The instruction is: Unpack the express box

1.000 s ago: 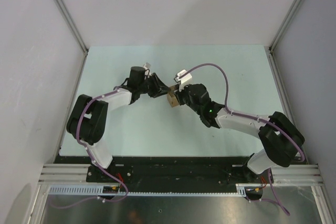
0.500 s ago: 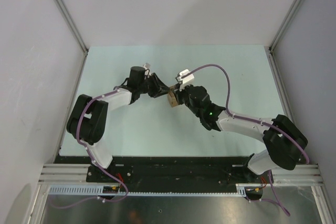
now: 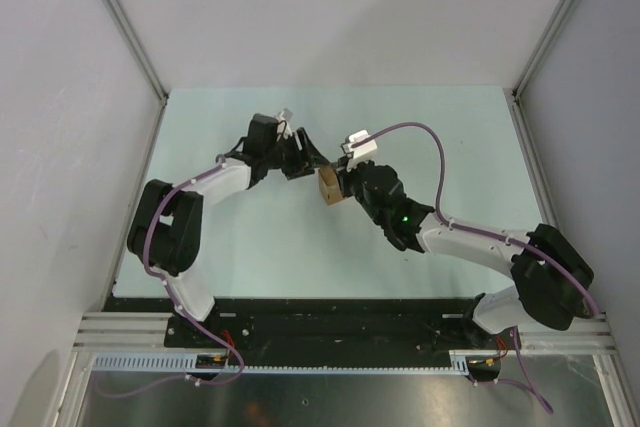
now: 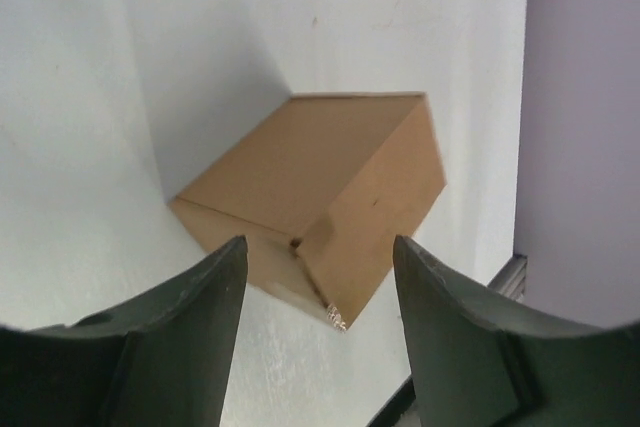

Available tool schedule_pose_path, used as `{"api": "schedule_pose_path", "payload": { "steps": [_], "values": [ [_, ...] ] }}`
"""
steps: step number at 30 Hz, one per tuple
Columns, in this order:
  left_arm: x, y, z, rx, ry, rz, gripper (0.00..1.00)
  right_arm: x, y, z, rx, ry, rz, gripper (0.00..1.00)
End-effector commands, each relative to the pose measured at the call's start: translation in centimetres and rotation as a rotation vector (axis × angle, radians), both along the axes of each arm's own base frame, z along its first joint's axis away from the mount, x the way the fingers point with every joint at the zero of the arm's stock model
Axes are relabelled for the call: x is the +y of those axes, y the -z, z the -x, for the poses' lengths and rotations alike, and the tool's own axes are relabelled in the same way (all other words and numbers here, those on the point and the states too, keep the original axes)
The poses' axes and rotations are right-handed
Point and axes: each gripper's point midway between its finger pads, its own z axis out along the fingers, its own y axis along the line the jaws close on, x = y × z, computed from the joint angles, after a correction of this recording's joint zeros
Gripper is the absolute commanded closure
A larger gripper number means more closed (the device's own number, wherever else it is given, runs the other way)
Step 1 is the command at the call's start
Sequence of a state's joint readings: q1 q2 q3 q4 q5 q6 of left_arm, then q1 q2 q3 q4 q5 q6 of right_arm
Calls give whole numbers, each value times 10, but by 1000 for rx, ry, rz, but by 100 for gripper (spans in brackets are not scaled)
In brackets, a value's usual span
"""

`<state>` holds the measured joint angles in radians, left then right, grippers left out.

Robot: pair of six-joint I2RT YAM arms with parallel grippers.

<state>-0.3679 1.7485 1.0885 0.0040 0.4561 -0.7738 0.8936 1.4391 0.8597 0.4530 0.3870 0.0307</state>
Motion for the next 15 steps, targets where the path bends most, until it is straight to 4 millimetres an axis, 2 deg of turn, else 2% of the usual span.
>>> {"api": "schedule_pose_path", "payload": {
  "steps": [1,3,5,6,9,13,15],
  "values": [
    [-4,-44,-19,-208,126,-48,34,-2,-22,6,-24,3,-62,100],
    [-6,-37,-23,-252,196,-73,34,0,-19,7,-17,-17,-53,100],
    [-8,-40,-29,-296,251,-79,34,3,-17,9,-11,-29,-54,100],
    [-14,-38,-24,-288,319,-33,34,6,-17,11,-11,-42,-54,100],
    [-18,-37,-29,-299,384,8,33,8,-15,11,-16,-47,-44,100],
    [-24,-21,-28,-268,463,62,33,12,-11,11,-23,-49,-33,100],
    [-26,-19,-24,-263,486,78,33,12,-9,9,-25,-33,-23,100]
  ]
}}
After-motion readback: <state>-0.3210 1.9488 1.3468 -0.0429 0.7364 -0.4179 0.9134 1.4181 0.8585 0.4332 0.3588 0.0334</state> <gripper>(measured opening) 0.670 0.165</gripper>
